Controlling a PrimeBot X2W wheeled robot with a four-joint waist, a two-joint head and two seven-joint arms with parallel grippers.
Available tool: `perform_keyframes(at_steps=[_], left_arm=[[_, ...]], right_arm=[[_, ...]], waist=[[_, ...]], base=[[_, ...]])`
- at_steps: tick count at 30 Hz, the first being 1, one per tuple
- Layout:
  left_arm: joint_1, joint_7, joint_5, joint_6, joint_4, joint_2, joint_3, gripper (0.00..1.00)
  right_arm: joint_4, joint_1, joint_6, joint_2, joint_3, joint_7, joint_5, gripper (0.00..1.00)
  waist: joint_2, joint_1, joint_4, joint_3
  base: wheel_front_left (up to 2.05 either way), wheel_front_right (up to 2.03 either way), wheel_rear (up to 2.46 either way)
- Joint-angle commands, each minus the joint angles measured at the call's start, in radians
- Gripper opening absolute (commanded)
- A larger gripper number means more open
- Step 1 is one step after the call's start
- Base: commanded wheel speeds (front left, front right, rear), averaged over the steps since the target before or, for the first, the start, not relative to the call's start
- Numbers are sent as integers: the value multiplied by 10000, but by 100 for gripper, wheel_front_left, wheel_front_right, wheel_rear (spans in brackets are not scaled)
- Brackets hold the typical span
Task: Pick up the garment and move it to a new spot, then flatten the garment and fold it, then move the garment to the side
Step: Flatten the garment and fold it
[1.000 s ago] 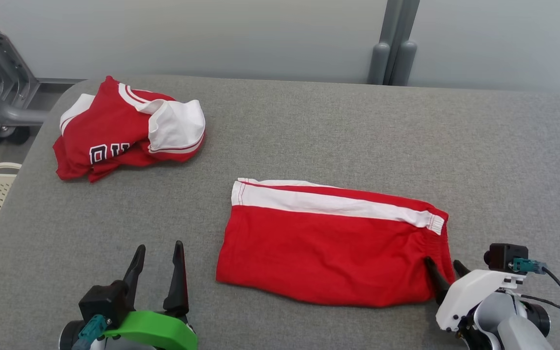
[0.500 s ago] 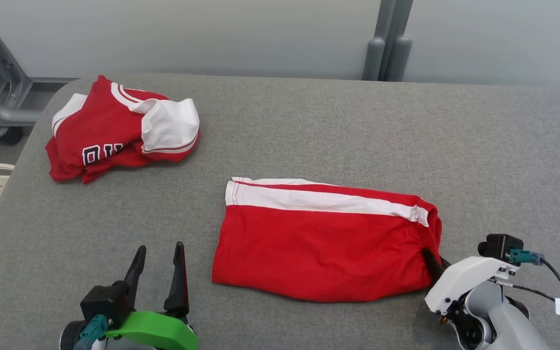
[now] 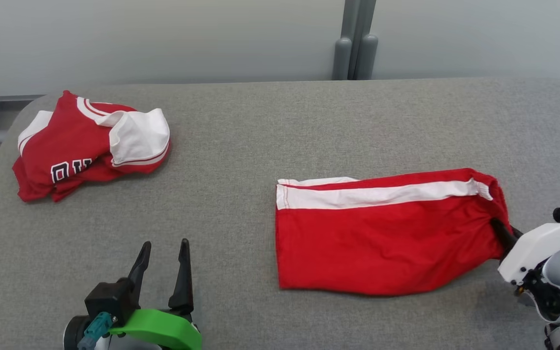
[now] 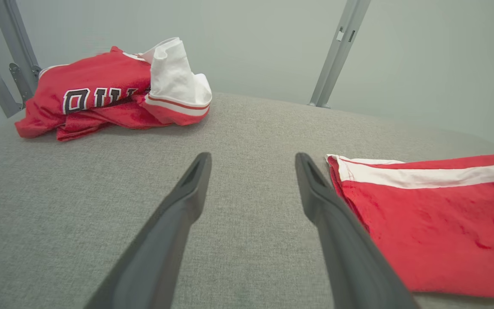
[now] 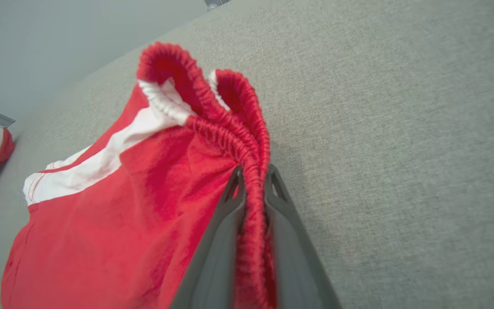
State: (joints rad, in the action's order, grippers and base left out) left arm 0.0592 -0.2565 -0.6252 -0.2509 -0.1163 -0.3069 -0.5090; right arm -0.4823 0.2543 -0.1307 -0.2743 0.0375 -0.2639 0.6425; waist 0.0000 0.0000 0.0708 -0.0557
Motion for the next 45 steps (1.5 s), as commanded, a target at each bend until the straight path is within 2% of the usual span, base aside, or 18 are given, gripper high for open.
perform_keyframes(at_steps=[1, 5, 14, 27, 33, 38, 45], left_arm=[[253, -5, 40, 21, 22, -3, 17, 100], [339, -24, 92, -4, 40, 97, 11, 100], [449, -49, 152, 16, 13, 136, 20, 100], [503, -60, 99, 80, -82, 161, -50, 100], [516, -67, 89, 69, -33, 179, -49, 100], [513, -64, 85, 69, -4, 235, -119, 100], [573, -63, 63, 120, -27, 311, -203, 100]], right_arm=[[177, 21, -2, -167, 180, -145, -147, 0], [518, 143, -1, -364, 698, -477, -406, 0], [983, 96, -2, 125, 903, -947, -799, 0], [2741, -286, -2, 1076, -32, -1834, -586, 0], [3366, -210, -2, 1609, -702, -2118, -874, 0], [3114, 49, -2, 2062, -1140, -2242, -1189, 0], [1775, 639, -2, 2225, -1664, -1913, -1269, 0]], waist=[[0, 0, -233, -34], [0, 0, -450, -121], [0, 0, -641, -203], [0, 0, -626, -138], [0, 0, -482, -84], [0, 0, -280, -5], [0, 0, 135, 31]], base=[[0, 0, 0], [0, 0, 0], [0, 0, 0], [0, 0, 0], [0, 0, 0], [0, 0, 0], [0, 0, 0]])
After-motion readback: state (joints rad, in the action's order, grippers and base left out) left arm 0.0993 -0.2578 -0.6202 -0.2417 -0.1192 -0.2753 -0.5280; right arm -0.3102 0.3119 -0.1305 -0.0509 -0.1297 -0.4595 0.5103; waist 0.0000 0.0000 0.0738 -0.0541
